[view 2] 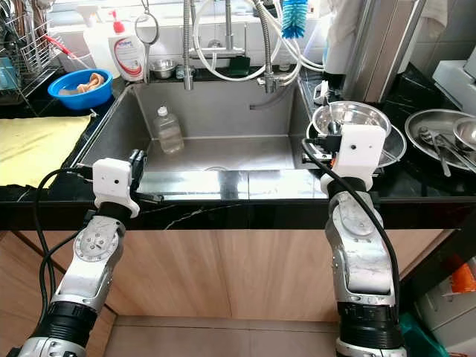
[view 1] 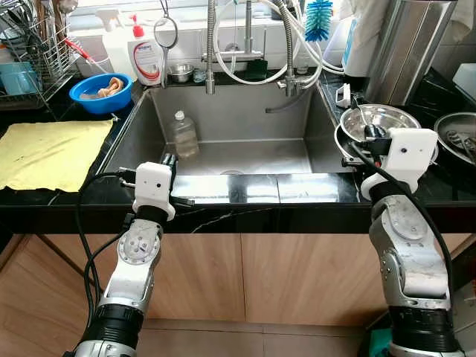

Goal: Kitchen organization

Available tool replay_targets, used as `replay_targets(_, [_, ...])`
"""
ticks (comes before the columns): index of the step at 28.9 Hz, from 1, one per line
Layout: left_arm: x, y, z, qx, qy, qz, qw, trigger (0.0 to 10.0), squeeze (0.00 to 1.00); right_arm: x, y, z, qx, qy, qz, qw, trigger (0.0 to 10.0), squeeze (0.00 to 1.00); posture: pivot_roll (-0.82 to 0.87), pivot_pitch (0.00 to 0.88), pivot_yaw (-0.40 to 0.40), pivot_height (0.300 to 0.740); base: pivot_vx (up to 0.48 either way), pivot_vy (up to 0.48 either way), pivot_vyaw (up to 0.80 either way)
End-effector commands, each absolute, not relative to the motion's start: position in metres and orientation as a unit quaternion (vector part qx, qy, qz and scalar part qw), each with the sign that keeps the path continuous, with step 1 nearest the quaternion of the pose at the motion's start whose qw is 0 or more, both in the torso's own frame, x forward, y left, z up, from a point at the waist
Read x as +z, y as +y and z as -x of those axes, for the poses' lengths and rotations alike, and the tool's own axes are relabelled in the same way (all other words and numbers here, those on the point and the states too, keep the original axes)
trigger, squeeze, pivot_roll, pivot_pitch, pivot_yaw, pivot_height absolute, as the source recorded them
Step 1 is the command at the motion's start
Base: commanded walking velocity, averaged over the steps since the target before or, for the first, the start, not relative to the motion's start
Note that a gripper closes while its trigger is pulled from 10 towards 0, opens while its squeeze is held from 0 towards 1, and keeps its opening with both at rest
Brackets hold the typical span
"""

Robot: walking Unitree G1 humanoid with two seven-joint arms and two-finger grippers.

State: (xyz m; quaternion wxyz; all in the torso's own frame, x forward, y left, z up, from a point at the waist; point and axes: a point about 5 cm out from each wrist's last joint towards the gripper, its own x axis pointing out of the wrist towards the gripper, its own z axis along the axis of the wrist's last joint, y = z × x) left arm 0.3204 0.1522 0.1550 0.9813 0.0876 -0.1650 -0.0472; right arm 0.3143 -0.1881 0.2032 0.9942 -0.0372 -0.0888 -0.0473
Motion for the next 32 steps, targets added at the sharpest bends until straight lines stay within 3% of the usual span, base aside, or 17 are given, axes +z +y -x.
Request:
replay_targets(1, [0.156, 0.158, -0.321, -0.035, -0.166, -0.091, 0.981, 10.0, 0.0, 0.21, -0.169, -0.316, 0.015, -0.101, 0.061, 0.993, 10.0, 0.0, -0.24, 0.0, 0.045, 0.731, 0.0, 0.0, 0.0])
replay_targets(6, [0.156, 0.157, -0.321, -0.036, -0.167, -0.09, 0.981, 10.0, 0.0, 0.196, -0.16, -0.32, 0.048, -0.059, 0.127, 0.989, 10.0, 0.0, -0.23, 0.0, 0.039, 0.731, 0.0, 0.0, 0.0])
replay_targets(12, [0.156, 0.157, -0.321, -0.034, -0.167, -0.088, 0.982, 10.0, 0.0, 0.197, -0.151, -0.326, 0.106, -0.058, 0.14, 0.983, 10.0, 0.0, -0.24, 0.0, 0.037, 0.731, 0.0, 0.0, 0.0])
replay_targets(27, [0.156, 0.157, -0.32, -0.034, -0.163, -0.088, 0.982, 10.0, 0.0, 0.181, -0.146, -0.343, 0.137, 0.003, 0.149, 0.979, 10.0, 0.0, -0.23, 0.0, 0.032, 0.731, 0.0, 0.0, 0.0])
replay_targets(28, [0.156, 0.156, -0.32, -0.035, -0.163, -0.088, 0.982, 10.0, 0.0, 0.18, -0.146, -0.343, 0.138, 0.004, 0.146, 0.98, 10.0, 0.75, -0.23, 0.0, 0.032, 0.731, 0.0, 0.0, 0.0])
replay_targets(29, [0.156, 0.156, -0.32, -0.036, -0.163, -0.088, 0.982, 10.0, 0.0, 0.18, -0.146, -0.343, 0.138, 0.005, 0.144, 0.98, 10.0, 0.75, -0.23, 0.0, 0.032, 0.731, 0.0, 0.0, 0.0])
replay_targets(30, [0.156, 0.156, -0.32, -0.037, -0.163, -0.088, 0.982, 10.0, 0.0, 0.179, -0.146, -0.343, 0.138, 0.005, 0.144, 0.98, 10.0, 1.0, -0.23, 0.0, 0.035, 0.731, 0.0, 0.0, 0.0])
replay_targets(32, [0.156, 0.156, -0.32, -0.038, -0.163, -0.088, 0.982, 10.0, 0.0, 0.178, -0.146, -0.343, 0.14, 0.005, 0.143, 0.98, 10.0, 1.0, -0.23, 0.0, 0.035, 0.731, 0.0, 0.0, 0.0])
